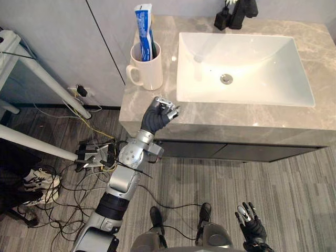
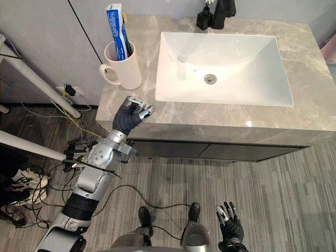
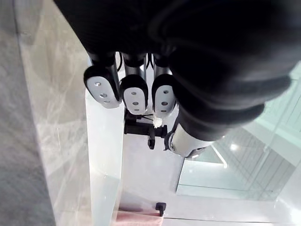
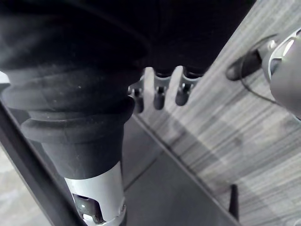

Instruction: Organize washtable

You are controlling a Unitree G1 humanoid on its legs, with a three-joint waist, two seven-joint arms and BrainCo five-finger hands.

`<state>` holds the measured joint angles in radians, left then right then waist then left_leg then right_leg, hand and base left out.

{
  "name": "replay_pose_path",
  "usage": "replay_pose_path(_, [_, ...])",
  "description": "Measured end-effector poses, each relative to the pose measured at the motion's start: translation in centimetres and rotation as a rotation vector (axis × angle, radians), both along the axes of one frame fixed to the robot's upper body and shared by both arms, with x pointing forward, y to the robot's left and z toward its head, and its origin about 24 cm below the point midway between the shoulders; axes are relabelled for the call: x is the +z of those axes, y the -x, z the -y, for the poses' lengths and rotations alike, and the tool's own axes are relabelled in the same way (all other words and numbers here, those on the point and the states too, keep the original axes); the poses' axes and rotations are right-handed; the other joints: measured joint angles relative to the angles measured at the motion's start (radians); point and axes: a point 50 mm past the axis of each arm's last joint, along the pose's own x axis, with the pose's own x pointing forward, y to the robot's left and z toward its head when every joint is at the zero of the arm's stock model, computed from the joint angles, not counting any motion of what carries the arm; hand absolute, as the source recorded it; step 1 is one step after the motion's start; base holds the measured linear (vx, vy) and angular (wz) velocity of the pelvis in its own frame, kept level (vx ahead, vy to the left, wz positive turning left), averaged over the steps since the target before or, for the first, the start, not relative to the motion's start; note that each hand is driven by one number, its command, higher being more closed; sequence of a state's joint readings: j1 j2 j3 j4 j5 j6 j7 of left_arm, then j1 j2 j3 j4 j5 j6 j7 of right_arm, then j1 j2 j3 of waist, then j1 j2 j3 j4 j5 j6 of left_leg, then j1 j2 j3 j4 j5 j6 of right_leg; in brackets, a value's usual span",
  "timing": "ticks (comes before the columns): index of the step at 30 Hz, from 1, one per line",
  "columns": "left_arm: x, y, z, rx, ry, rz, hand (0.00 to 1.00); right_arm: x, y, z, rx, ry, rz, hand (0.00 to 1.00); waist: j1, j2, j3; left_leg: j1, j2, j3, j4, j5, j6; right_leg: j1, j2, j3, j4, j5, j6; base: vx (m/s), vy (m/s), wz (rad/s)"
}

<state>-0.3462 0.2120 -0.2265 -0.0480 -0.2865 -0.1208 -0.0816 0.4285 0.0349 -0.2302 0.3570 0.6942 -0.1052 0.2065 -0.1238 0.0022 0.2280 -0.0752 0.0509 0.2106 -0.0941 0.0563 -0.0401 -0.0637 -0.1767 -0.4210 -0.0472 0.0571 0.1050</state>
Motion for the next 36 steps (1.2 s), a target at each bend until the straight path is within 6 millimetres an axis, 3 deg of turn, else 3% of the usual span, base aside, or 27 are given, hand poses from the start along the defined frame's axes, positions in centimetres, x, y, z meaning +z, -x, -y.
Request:
replay_pose_path(6, [0.5, -0.7, -0.1, 0.020, -0.022, 0.016, 1.00, 0.4, -0.4, 0.0, -0.002, 0.007, 0.017, 0.00, 0.000, -0.001, 0.019, -0.013, 0.000, 0.005, 0.000, 0.000, 0.001, -0.023, -0.002, 0.009, 0.013, -0.002, -0.001, 0.00, 0.006, -0.03])
replay_pose_path(19, [3.9, -2.7, -1.4, 0.111, -0.035, 0.113, 1.00, 0.5, -0.6, -0.1, -0.003, 0.007, 0.028, 0.00, -0.002, -0.010, 0.081, -0.051, 0.003, 0.016, 0.043, -0.019, 0.006, -0.054, -0.007, 0.021, 0.026, -0.002, -0.001, 0.00, 0.001, -0.01])
replay_pose_path(36, [5.6, -3.0, -2.6, 0.172, -0.037, 0.180, 1.00, 0.4, -0.6, -0.6, -0.004, -0.008, 0.031, 0.00, 0.000, -0.028, 0.099, -0.070, 0.000, 0.025, 0.044, -0.020, 0.007, -0.081, -0.011, 0.032, 0.032, -0.001, -0.001, 0.00, 0.003, -0.01])
